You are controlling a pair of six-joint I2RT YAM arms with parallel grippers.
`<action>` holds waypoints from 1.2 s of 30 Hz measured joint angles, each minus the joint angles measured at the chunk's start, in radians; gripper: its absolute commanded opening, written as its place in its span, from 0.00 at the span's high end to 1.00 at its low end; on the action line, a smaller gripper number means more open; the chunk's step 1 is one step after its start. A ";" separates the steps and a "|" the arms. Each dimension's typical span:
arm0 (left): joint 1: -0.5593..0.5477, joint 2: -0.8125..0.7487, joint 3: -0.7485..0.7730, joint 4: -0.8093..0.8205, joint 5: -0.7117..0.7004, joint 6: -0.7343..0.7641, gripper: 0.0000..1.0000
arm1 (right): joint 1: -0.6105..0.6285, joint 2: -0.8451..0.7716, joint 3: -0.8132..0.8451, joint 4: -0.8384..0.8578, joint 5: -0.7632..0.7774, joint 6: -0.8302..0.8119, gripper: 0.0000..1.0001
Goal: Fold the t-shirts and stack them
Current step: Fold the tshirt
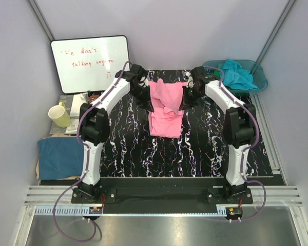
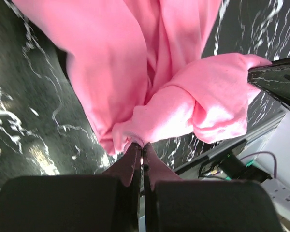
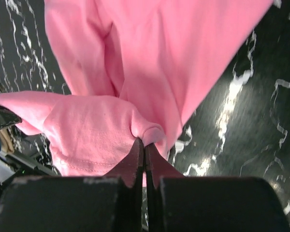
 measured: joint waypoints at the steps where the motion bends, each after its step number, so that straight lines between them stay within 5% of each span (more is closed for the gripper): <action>1: 0.006 0.014 0.015 -0.002 0.002 -0.001 1.00 | -0.002 0.024 0.026 -0.003 0.000 -0.003 1.00; 4: 0.035 0.067 0.073 -0.004 0.011 -0.008 0.93 | -0.005 0.109 0.119 -0.014 -0.002 -0.010 0.95; 5: 0.045 0.082 0.088 -0.004 0.015 -0.010 0.46 | -0.005 0.135 0.145 -0.017 -0.002 -0.011 0.90; 6: 0.056 0.097 0.101 -0.003 0.019 -0.011 0.24 | -0.006 0.160 0.170 -0.024 -0.002 -0.011 0.82; 8: 0.074 0.124 0.125 -0.003 0.029 -0.012 0.03 | -0.008 0.208 0.222 -0.033 0.000 -0.012 0.65; 14: 0.105 0.146 0.142 0.004 0.049 -0.011 0.01 | -0.016 0.276 0.320 -0.038 0.030 -0.002 0.30; 17: 0.103 0.126 0.124 0.024 0.062 -0.001 0.01 | -0.019 0.256 0.327 -0.013 0.061 0.006 0.23; 26: 0.095 -0.093 -0.187 0.079 0.065 0.080 0.01 | -0.020 -0.001 0.198 0.072 0.015 0.012 0.26; 36: 0.095 -0.127 -0.433 0.154 0.097 0.097 0.02 | -0.017 -0.116 -0.272 0.183 -0.183 0.100 0.33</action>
